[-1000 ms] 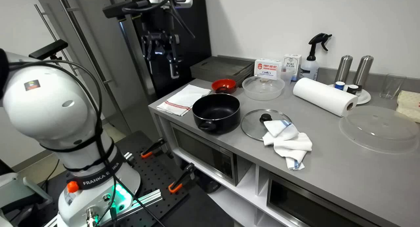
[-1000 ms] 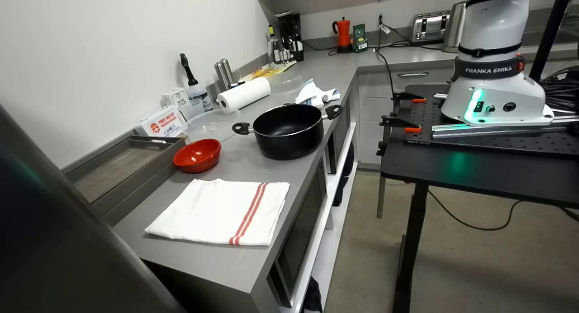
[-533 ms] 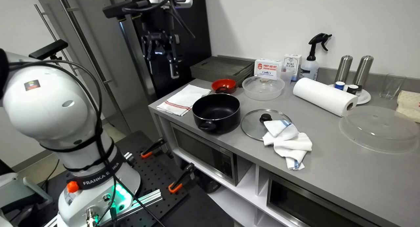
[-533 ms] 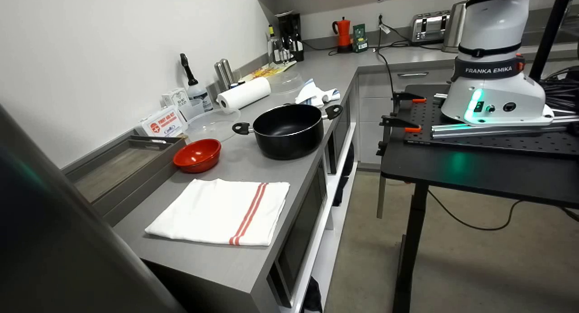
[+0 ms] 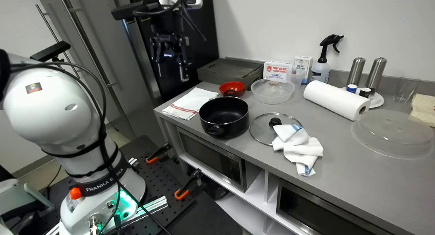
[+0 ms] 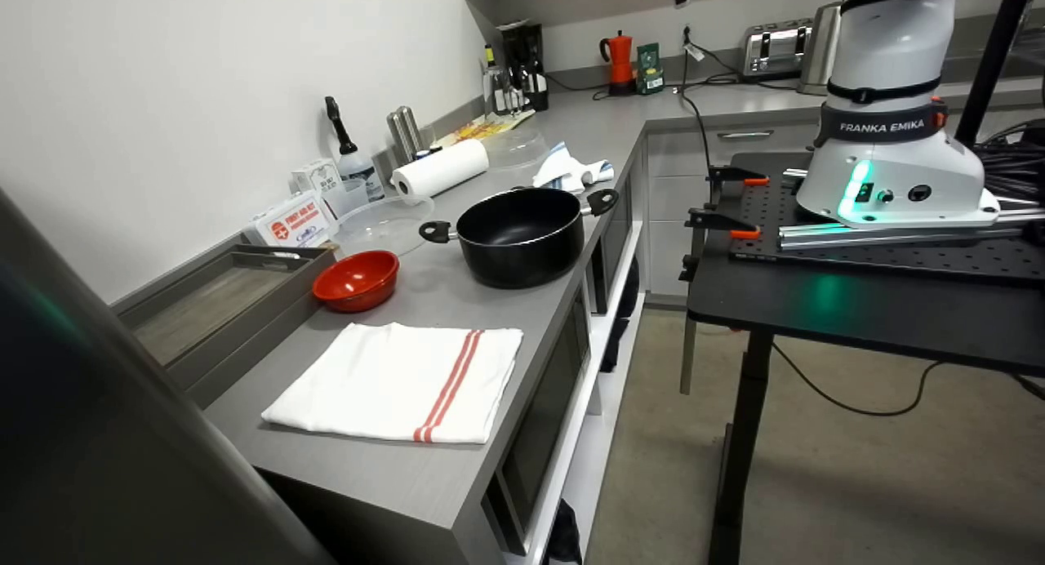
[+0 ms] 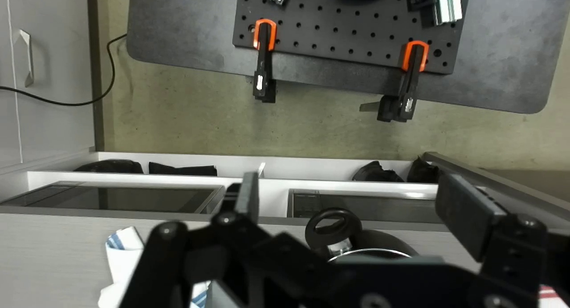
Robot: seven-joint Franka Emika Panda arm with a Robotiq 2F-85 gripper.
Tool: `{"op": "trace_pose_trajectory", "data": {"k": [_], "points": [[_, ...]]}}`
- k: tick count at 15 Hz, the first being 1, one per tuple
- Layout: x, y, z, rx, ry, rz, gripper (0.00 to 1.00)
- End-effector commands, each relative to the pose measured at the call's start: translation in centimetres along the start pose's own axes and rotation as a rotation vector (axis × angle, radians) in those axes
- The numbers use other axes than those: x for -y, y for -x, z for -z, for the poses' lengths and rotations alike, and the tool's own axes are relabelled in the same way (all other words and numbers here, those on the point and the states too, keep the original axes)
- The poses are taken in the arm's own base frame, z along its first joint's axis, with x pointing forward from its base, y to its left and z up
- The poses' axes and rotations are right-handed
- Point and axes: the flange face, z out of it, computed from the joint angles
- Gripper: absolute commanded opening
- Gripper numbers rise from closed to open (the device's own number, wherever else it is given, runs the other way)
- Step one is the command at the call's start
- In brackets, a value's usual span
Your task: Put the glass lid on the black pot
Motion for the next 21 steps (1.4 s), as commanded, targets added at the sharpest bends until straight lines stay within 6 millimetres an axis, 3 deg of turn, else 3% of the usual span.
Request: {"op": "trace_pose_trajectory", "data": {"k": [1, 8, 14, 21], "points": [[-0.7, -3.8, -0.1, -0.018, -0.008, 0.035, 1.0], [-2.3, -12.5, -1.1, -0.102, -0.021, 0.047, 1.0], [-4.2, -21.7, -1.6, -0.17, 0.0, 0.027, 1.0], [-7.5, -30.3, -4.9, -0.178, -0.022, -0.029, 1.0]]}}
